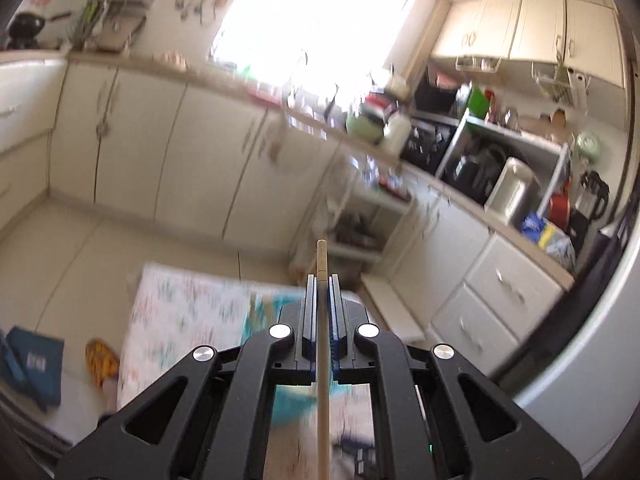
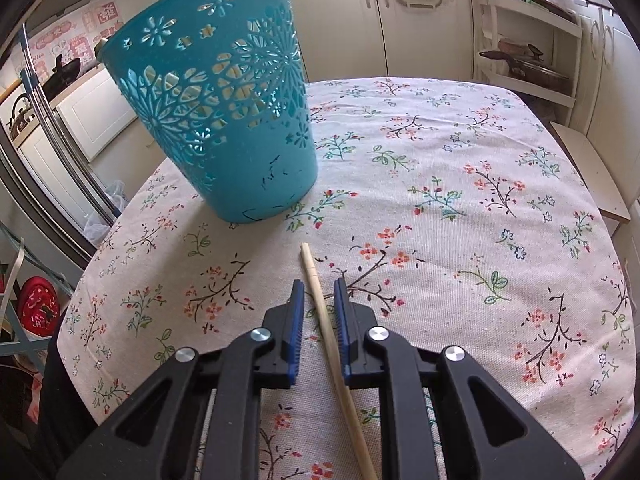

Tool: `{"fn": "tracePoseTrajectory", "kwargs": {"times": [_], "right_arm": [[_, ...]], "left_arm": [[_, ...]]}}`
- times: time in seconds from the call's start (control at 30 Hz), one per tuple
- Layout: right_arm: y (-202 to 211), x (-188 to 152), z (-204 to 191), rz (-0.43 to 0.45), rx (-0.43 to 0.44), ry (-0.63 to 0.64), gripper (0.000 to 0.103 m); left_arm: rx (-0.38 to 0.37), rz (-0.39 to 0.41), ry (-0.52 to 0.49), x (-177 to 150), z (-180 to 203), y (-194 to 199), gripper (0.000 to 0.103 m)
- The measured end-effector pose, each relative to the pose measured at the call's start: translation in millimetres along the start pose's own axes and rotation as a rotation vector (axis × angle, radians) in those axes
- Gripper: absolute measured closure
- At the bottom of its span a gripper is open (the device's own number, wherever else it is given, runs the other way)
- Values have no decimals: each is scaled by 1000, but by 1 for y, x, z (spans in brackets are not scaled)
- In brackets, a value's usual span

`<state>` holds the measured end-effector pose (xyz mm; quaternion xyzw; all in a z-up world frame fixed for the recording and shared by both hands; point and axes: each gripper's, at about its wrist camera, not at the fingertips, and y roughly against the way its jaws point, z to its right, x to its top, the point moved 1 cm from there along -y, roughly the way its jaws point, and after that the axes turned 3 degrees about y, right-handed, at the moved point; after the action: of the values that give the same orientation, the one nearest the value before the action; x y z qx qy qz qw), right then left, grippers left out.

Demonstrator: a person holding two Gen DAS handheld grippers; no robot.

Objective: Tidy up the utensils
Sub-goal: 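Lift the chopstick with the left gripper over the teal cup and open it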

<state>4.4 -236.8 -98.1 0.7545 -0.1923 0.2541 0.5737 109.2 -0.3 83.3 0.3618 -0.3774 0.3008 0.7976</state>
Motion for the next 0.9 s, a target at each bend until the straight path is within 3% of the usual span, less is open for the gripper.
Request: {"fn": "tracePoseTrajectory", "kwargs": {"times": [0.27,0.57,0.9], "right_arm": [[1,1,9,4,45,-39,87],[1,1,10,5,78,-68,87],[1,0,10,6,79,-69,87]], "left_arm": [[84,176,-52,29,25,-46,98],[145,179,-10,18,5,-97,98],[153,191,36,16,-10,-99,98]]}}
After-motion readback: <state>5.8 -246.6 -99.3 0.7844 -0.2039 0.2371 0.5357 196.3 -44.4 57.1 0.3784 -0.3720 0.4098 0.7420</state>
